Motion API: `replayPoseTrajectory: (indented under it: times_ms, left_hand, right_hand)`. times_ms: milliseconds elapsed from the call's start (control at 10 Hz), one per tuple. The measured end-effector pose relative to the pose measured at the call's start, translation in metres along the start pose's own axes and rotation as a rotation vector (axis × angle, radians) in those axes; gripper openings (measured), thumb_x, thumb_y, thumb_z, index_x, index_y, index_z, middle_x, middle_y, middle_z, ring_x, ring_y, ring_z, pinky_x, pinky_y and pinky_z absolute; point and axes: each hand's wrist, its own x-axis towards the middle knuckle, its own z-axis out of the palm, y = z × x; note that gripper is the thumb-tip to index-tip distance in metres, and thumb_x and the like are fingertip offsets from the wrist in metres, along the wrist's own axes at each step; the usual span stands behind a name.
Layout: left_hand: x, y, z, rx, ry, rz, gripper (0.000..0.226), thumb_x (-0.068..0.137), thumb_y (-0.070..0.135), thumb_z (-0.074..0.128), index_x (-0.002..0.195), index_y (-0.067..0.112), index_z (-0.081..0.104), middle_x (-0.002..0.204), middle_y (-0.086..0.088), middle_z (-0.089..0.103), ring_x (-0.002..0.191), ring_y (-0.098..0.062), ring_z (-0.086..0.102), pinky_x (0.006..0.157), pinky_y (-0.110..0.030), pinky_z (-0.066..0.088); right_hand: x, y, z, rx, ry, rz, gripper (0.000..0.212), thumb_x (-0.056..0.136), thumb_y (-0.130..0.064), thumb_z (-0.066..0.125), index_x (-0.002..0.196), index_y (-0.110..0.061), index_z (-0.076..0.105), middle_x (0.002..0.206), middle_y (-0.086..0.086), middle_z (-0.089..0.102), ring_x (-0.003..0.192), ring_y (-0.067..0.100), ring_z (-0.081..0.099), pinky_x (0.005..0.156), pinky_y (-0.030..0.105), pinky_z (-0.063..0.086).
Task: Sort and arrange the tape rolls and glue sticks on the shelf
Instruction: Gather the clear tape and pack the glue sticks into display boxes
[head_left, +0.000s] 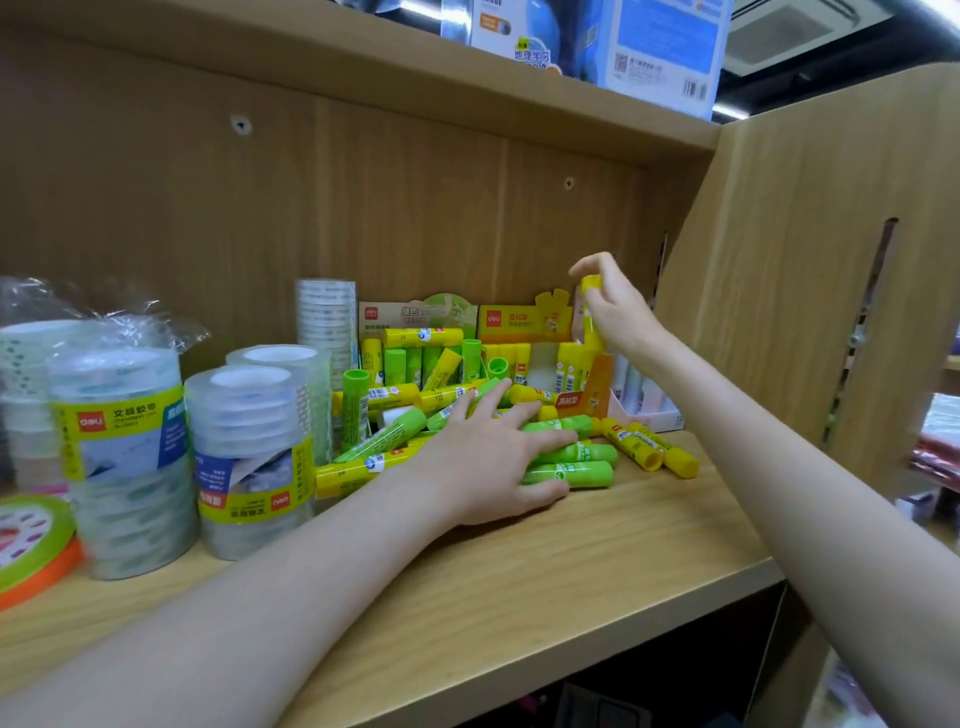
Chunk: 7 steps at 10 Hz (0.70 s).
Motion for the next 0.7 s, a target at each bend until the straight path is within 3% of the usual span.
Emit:
replayPoseTrajectory:
  times_ms: [100,200,300,400,600,700]
  left_hand:
    - [0.000,0.000,0.002,0.007,0.011,-0.012,0.056,0.091,0.062,0.033,0.143,0.050,0.015,0.158,-0.004,-0.009,0.143,-0.030,-0.016,0.115,-0.049,-0.002]
    - [0.000,0.000,0.001,0.008,0.003,-0.028,0.057,0.090,0.062,0.032,0.143,0.051,0.013,0.157,-0.008,-0.010,0.142,-0.032,-0.016,0.115,-0.049,0.000]
    - [0.000,0.001,0.000,0.012,-0.007,-0.030,0.057,0.091,0.062,0.032,0.143,0.050,0.013,0.157,-0.009,-0.008,0.143,-0.032,-0.015,0.115,-0.049,0.002]
    - [0.000,0.001,0.000,0.013,-0.013,-0.032,0.057,0.091,0.062,0.032,0.143,0.050,0.014,0.157,-0.009,-0.008,0.143,-0.033,-0.014,0.115,-0.050,0.002]
    - [0.000,0.000,0.000,0.011,-0.015,-0.026,0.057,0.091,0.062,0.033,0.144,0.049,0.014,0.157,-0.008,-0.008,0.143,-0.033,-0.014,0.114,-0.050,0.002]
    - [0.000,0.000,0.000,0.018,-0.013,-0.023,0.057,0.091,0.062,0.032,0.144,0.049,0.014,0.157,-0.009,-0.008,0.143,-0.034,-0.014,0.114,-0.051,0.002]
  right_hand:
    - [0.000,0.006,-0.004,-0.067,-0.079,0.023,0.028,0.087,0.000,0.054,0.106,-0.015,0.040,0.096,0.008,0.049,0.055,0.012,0.052,0.050,0.019,0.046]
    - [0.006,0.010,-0.007,-0.320,-0.151,0.006,0.033,0.077,-0.009,0.073,0.088,-0.011,0.042,0.088,0.003,0.048,0.068,0.016,0.050,0.053,0.018,0.036]
    - [0.014,0.007,-0.006,-0.497,-0.337,-0.033,0.020,0.077,-0.014,0.074,0.090,-0.015,0.059,0.099,0.004,0.042,0.092,0.018,0.046,0.078,0.024,0.039]
    - [0.016,-0.001,-0.003,-0.518,-0.442,-0.052,0.017,0.084,-0.016,0.066,0.101,-0.017,0.067,0.105,0.004,0.051,0.099,0.018,0.053,0.081,0.024,0.040]
    - [0.014,0.005,0.017,-0.635,-0.298,-0.061,0.055,0.081,-0.016,0.071,0.128,-0.004,0.044,0.114,0.018,0.056,0.106,0.033,0.053,0.078,0.034,0.042]
    - [0.013,0.015,0.023,-0.614,-0.196,-0.066,0.051,0.080,-0.015,0.072,0.118,-0.003,0.041,0.098,0.019,0.057,0.096,0.036,0.056,0.072,0.036,0.043]
